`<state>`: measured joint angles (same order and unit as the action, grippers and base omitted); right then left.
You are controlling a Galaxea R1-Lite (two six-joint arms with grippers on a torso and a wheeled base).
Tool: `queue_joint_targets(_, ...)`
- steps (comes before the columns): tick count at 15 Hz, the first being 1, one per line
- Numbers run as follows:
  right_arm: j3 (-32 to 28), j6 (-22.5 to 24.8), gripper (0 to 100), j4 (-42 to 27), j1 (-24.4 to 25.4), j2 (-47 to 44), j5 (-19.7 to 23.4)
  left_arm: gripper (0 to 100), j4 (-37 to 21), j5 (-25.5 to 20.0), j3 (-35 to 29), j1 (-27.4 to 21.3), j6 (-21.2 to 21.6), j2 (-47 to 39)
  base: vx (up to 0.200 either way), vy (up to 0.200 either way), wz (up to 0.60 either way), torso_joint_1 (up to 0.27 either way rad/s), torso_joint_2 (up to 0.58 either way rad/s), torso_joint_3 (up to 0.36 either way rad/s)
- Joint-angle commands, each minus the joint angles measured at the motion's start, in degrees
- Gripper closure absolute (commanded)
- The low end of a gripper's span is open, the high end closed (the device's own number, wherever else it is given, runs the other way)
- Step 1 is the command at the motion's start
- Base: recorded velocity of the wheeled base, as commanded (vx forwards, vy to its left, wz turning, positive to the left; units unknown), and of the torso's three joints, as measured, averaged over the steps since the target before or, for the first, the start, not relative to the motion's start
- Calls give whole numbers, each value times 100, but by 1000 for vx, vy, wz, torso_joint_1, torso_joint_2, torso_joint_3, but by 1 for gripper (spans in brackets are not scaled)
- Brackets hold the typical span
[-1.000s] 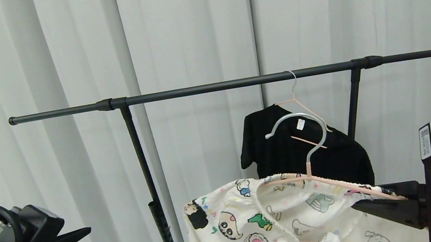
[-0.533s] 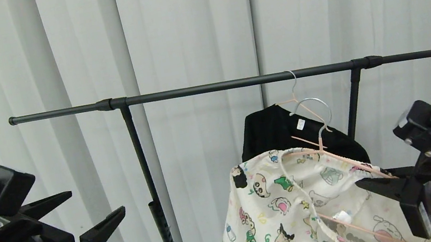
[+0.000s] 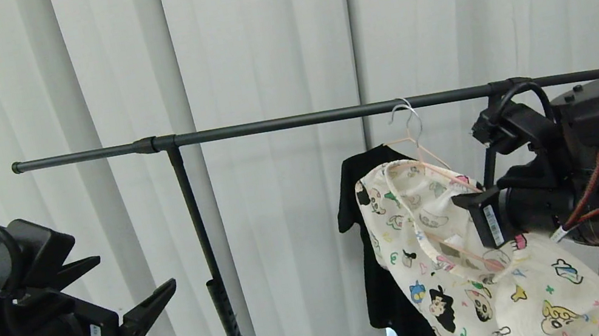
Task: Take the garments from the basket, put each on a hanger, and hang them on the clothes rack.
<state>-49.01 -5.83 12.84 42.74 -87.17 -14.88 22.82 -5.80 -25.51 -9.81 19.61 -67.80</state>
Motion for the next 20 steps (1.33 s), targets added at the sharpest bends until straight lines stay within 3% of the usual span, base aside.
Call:
queue_joint_targets(1, -364, 11, 100, 0, -3, -370, -14, 0, 3, 0, 11, -12, -2, 4, 0, 0, 0, 0, 0, 0)
queue_joint_targets(8, -1006, 47, 100, -36, 164, -669, 21, 0, 3, 0, 11, -56, -2, 22, 171, 0, 0, 4, 2, 1)
queue_joint_targets(13, -1050, 47, 100, -18, 173, -880, 21, 0, 3, 0, 11, -100, -2, 22, 200, 0, 0, 0, 3, 1)
queue_joint_targets(20, -1384, 11, 100, 0, 85, -1364, 21, 0, 3, 0, 11, -346, 7, 22, 0, 0, 0, 0, 0, 0)
